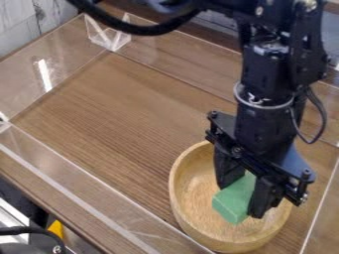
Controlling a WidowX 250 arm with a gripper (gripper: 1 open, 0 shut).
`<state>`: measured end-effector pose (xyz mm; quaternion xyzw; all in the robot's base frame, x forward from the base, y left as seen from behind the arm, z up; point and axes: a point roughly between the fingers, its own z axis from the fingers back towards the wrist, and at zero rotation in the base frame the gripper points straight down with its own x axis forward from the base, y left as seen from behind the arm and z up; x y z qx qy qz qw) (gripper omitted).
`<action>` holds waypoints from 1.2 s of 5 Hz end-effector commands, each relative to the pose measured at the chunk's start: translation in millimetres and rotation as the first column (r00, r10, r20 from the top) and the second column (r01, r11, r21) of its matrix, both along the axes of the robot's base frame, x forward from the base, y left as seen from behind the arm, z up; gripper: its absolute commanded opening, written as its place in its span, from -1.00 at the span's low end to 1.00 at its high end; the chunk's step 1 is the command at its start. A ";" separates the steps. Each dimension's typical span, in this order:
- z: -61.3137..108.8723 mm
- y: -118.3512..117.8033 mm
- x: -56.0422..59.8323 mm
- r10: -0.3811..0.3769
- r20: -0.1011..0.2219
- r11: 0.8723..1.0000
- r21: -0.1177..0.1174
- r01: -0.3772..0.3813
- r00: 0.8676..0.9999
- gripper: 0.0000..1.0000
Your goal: Put the green block in the brown bowl
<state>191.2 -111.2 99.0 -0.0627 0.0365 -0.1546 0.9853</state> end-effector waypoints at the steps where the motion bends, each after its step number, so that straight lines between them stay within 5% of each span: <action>1: 8.6 -2.3 9.1 0.009 0.026 1.000 -0.024 -0.008 1.000 -1.00; 6: 2.5 -5.2 14.7 -0.001 -0.001 0.999 -0.045 0.001 1.000 -1.00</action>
